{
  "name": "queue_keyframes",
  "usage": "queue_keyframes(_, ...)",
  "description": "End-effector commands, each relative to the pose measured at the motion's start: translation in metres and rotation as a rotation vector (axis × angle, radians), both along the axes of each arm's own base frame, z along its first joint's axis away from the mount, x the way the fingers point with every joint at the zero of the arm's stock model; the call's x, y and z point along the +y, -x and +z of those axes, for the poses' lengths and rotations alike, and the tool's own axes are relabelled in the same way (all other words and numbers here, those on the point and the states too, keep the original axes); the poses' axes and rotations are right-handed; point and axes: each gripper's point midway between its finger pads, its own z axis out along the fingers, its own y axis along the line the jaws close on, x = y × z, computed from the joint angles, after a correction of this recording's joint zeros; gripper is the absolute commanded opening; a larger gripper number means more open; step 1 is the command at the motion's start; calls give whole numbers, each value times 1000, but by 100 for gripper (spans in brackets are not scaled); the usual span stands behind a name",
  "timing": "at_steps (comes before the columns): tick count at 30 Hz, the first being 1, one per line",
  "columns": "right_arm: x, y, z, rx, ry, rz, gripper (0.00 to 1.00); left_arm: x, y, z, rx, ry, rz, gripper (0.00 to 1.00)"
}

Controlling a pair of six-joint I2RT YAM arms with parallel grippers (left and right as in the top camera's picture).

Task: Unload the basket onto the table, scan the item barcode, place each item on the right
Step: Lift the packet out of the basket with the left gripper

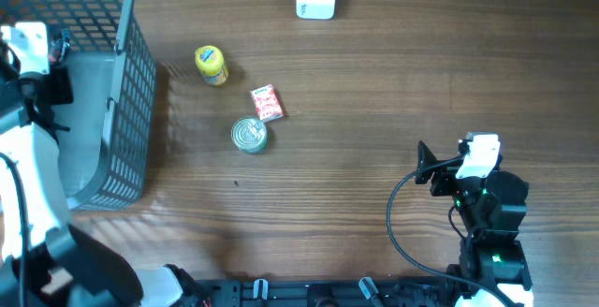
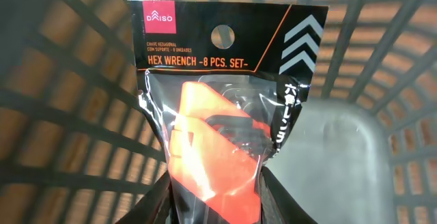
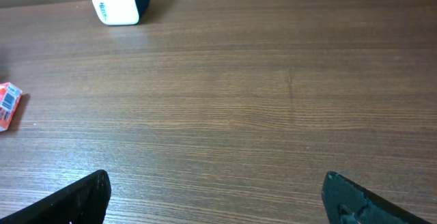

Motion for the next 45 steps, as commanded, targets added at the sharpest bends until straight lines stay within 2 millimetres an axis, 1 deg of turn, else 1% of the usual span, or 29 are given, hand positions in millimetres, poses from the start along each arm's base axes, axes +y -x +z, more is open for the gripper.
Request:
queue_keyframes(1, -5, -3, 10, -22, 16, -21, 100, -11, 8, 48, -114, -20, 1, 30)
queue_keyframes(3, -5, -3, 10, -23, 16, -21, 100, -23, 12, 70, -172, -25, -44, 31)
queue_keyframes(5, -5, -3, 10, -23, 15, -21, 100, -30, 15, 85, -210, -22, -58, 31)
queue_keyframes(6, -5, -3, 10, -23, 15, -21, 100, -34, 20, 99, -252, -14, -51, 32)
queue_keyframes(10, -5, -3, 10, -22, 15, -21, 100, -45, 28, 122, -313, -6, -62, 32)
queue_keyframes(12, -5, -3, 10, -22, 15, -21, 100, -57, 30, 133, -344, 4, -115, 32)
queue_keyframes(14, -5, -3, 10, -23, 15, -21, 100, -67, 31, 139, -365, 16, -157, 32)
queue_keyframes(16, -5, -3, 10, -22, 15, -21, 100, -76, 33, 147, -402, 69, -175, 32)
queue_keyframes(21, -5, -3, 10, -23, 16, -21, 100, -93, 33, 152, -424, 123, -250, 33)
queue_keyframes(24, -5, -3, 10, -22, 15, -21, 100, -105, 29, 152, -428, 152, -280, 33)
queue_keyframes(27, -5, -3, 10, -23, 16, -21, 100, -122, 24, 153, -426, 161, -323, 33)
queue_keyframes(29, -5, -3, 10, -22, 15, -21, 100, -136, 20, 153, -427, 167, -360, 33)
queue_keyframes(32, -5, -3, 10, -22, 15, -21, 100, -159, 15, 155, -427, 177, -423, 33)
queue_keyframes(39, -5, -3, 10, -24, 16, -21, 100, -236, 9, 155, -414, 219, -617, 32)
queue_keyframes(41, -5, -3, 10, -25, 16, -21, 100, -258, 9, 154, -407, 232, -671, 30)
queue_keyframes(44, -5, -4, 11, -26, 16, -21, 100, -283, 12, 151, -391, 249, -732, 27)
queue_keyframes(45, -5, -4, 11, -26, 16, -21, 100, -286, 11, 150, -388, 251, -739, 27)
